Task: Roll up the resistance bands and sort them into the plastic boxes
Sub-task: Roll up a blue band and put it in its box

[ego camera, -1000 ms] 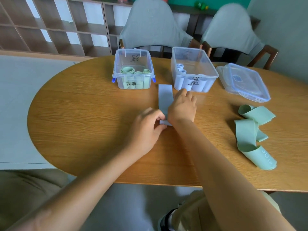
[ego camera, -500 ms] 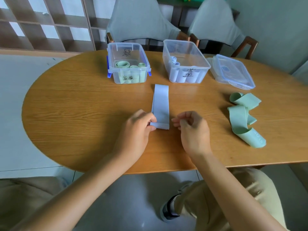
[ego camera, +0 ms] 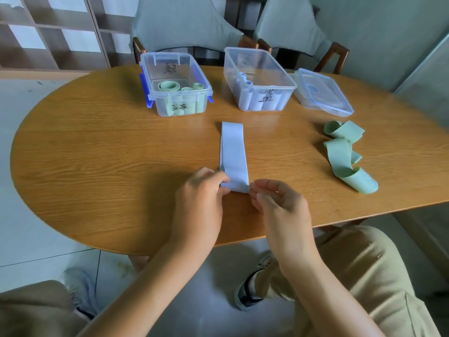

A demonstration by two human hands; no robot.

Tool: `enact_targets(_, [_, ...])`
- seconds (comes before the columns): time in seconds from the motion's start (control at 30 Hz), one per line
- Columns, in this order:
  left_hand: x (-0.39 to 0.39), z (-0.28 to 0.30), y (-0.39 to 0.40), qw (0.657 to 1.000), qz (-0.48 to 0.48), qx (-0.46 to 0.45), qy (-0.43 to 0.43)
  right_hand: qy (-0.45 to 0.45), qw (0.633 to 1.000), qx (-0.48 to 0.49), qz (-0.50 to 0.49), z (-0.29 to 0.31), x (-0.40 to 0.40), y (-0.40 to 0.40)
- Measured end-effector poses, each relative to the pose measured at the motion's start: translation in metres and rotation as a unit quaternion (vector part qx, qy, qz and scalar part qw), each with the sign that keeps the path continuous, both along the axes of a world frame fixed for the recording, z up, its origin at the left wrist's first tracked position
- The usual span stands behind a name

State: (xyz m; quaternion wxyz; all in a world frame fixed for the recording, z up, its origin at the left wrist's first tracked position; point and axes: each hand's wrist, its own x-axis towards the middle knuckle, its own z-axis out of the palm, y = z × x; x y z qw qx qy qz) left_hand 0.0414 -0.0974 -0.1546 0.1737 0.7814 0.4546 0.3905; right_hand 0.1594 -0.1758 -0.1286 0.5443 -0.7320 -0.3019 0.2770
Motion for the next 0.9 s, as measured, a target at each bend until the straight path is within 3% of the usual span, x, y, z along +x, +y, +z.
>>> enact_targets(0.17, [0.001,0.003,-0.006,0.999,0.03,-0.016,-0.016,0.027,1.0,-0.011,-0.002,0.003,0.0,0.001])
enact_targets(0.43, [-0.002,0.013,-0.023,0.986,0.044,-0.134,-0.088,-0.001,0.999,-0.029,0.034,0.01,-0.001,-0.004])
enact_targets(0.73, [-0.009,0.016,-0.029,0.974,0.023,-0.186,-0.125,-0.006,0.999,-0.039,0.034,0.012,-0.005,-0.003])
enact_targets(0.9, [-0.007,0.016,-0.038,0.976,0.015,-0.183,-0.12,0.035,0.999,-0.023,0.031,0.016,-0.009,-0.006])
